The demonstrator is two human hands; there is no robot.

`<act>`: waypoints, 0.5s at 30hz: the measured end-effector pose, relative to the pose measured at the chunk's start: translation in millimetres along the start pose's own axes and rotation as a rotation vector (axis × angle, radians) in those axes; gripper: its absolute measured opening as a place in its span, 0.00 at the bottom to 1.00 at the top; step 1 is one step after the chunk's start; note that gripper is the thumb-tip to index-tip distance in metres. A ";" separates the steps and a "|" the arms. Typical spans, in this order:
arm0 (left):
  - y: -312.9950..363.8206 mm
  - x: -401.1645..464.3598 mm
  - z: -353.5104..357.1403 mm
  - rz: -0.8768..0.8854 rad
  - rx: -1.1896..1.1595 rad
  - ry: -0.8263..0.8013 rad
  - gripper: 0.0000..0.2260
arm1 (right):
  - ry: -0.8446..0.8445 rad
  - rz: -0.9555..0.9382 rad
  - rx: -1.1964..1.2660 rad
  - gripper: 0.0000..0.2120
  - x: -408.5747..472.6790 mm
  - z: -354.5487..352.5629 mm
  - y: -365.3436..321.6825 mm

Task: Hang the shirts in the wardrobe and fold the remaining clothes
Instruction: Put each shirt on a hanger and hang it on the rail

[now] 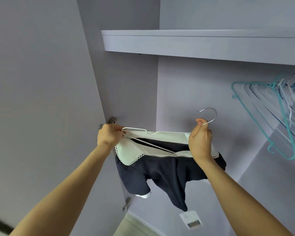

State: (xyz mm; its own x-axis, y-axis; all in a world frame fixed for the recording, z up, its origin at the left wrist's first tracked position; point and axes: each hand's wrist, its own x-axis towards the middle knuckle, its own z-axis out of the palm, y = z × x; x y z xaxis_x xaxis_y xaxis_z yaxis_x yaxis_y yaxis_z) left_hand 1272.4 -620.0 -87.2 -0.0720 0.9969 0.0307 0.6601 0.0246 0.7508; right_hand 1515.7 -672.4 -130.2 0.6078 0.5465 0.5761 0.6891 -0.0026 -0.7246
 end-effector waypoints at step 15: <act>77.6 -35.0 1.6 0.116 -0.618 -0.276 0.11 | 0.136 0.839 0.786 0.11 -3.6 24.6 -0.9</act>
State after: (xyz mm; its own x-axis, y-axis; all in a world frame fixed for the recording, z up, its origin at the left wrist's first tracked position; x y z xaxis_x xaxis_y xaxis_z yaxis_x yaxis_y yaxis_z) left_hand 1327.3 -652.9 -31.0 0.2208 0.9750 0.0253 0.0982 -0.0481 0.9940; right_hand 1503.2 -653.8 -140.9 0.8282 0.5251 -0.1960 -0.3574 0.2255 -0.9063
